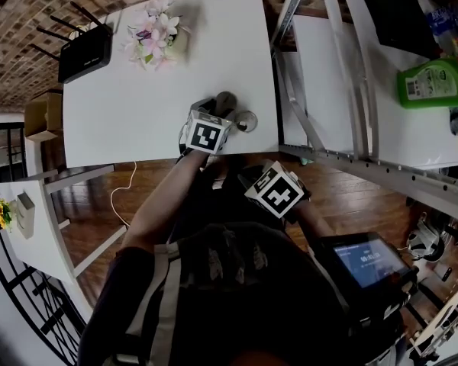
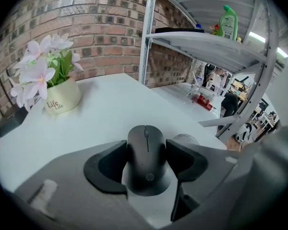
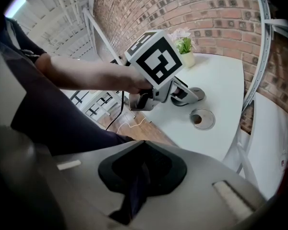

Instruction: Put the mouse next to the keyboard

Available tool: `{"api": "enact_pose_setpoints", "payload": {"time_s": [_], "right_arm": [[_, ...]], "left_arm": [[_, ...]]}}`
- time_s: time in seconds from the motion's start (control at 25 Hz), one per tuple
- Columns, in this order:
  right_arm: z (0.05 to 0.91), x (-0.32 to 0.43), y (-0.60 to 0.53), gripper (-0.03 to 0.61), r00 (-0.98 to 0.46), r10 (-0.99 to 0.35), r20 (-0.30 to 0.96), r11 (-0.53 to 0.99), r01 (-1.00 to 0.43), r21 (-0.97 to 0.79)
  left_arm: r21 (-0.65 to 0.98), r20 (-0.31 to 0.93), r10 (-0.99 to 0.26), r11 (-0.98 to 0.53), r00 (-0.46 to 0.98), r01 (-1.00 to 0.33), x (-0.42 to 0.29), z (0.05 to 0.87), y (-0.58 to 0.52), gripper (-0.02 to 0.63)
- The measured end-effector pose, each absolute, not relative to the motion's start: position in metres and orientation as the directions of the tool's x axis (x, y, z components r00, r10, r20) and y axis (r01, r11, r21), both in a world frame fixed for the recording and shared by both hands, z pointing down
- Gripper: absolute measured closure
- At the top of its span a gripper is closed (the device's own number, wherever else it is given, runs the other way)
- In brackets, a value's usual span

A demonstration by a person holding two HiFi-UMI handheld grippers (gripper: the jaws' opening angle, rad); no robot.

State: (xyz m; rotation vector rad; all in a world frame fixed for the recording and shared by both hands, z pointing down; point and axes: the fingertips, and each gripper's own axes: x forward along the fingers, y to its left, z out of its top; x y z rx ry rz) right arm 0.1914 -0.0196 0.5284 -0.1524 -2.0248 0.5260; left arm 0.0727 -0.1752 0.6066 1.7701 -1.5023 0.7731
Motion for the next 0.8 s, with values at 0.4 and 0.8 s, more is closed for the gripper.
{"api": "enact_pose_setpoints", "payload": {"time_s": [0.4,0.8], "right_arm": [[0.530,0.185,-0.020,0.572,-0.471,0.356,0.807,0.908,-0.031,-0.419],[0.526,0.184,-0.023,0.572,-0.454,0.315,0.833,0.928,-0.037,-0.371]], "left_arm": [[0.121,0.794,-0.594,-0.051,0.127,-0.991,0.058,0.610,-0.164,0.347],[0.124,0.783,-0.611,-0.038,0.122,-0.991,0.046,0.609,-0.160,0.348]]}}
